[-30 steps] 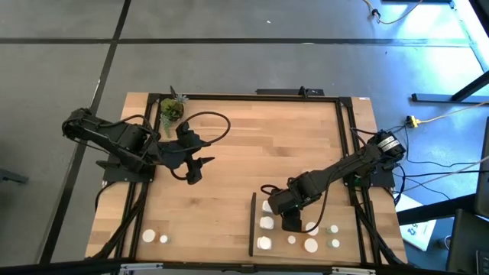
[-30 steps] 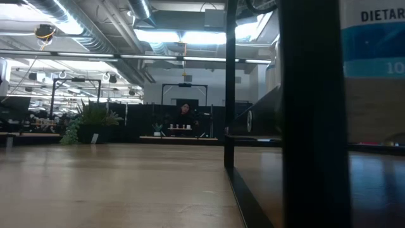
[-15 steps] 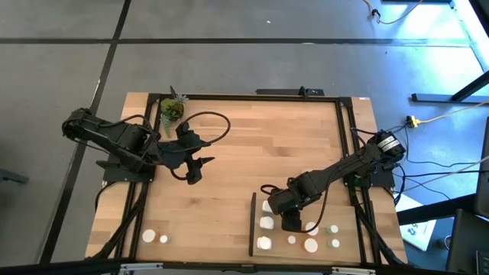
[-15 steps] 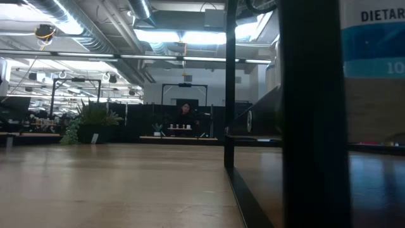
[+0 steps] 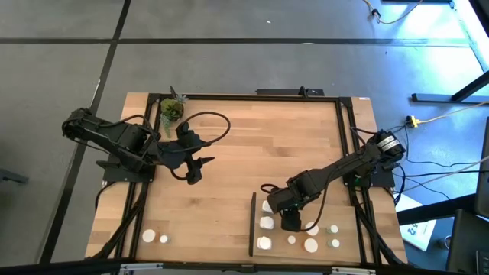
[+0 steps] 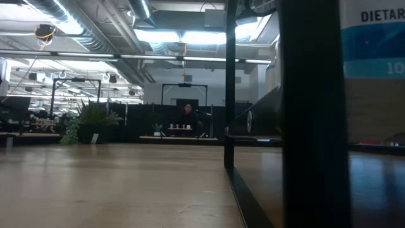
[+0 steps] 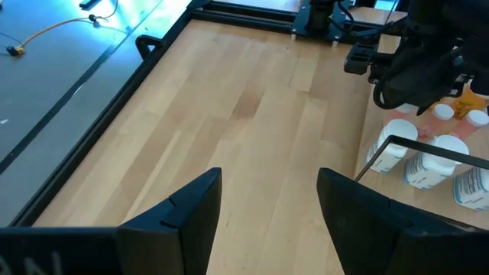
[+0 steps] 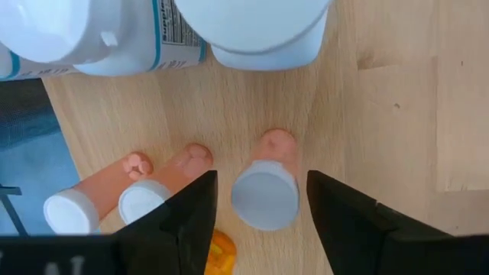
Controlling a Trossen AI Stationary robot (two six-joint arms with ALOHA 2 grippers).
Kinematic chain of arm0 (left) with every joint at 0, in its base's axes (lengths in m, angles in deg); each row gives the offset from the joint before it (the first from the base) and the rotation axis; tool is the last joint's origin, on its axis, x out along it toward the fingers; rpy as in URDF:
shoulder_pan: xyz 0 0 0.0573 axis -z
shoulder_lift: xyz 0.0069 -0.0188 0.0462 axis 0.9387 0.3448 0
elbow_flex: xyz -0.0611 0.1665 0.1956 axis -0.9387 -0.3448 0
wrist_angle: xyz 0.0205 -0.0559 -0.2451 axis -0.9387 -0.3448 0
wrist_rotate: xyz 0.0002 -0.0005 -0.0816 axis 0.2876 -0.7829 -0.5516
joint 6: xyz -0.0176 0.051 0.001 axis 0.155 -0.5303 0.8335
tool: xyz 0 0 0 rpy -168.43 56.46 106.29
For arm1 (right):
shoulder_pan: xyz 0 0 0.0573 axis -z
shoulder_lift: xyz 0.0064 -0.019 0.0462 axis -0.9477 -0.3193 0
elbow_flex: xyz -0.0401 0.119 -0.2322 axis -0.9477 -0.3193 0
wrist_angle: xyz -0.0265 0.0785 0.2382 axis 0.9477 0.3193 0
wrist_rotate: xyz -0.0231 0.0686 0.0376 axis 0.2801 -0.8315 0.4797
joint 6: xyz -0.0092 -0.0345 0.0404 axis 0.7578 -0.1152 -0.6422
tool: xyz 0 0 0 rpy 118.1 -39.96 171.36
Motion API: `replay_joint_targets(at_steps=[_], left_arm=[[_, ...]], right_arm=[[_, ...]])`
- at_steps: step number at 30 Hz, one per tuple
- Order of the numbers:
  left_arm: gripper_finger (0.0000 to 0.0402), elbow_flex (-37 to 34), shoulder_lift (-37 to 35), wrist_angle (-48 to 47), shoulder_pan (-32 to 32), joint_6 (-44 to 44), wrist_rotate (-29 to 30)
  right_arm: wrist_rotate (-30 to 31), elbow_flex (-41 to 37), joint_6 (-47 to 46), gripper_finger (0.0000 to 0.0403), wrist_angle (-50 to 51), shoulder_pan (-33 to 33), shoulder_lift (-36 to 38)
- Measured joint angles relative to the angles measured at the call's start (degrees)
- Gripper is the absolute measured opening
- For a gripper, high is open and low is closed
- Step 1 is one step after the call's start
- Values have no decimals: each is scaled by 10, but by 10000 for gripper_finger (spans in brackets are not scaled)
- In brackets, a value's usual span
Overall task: Pick and place medicine bottles onto shelf by color
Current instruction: Put the top pink pill bottle on the shelf, then put the bottom left blue pill bottle on the shelf
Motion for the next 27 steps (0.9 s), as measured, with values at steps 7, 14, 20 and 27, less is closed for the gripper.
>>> replay_joint_targets(at_steps=[7, 14, 20, 27], left_arm=[[210, 0, 0, 0, 0, 0, 0], [210, 0, 0, -1, 0, -1, -15], [210, 0, 0, -2, 0, -1, -40], [210, 0, 0, -21, 0, 5, -131]], right_arm=[[13, 17, -13, 204, 20, 0, 1], [58, 70, -3, 204, 65, 0, 3], [47, 97, 0, 204, 90, 0, 3], [50, 149, 1, 204, 134, 0, 3]])
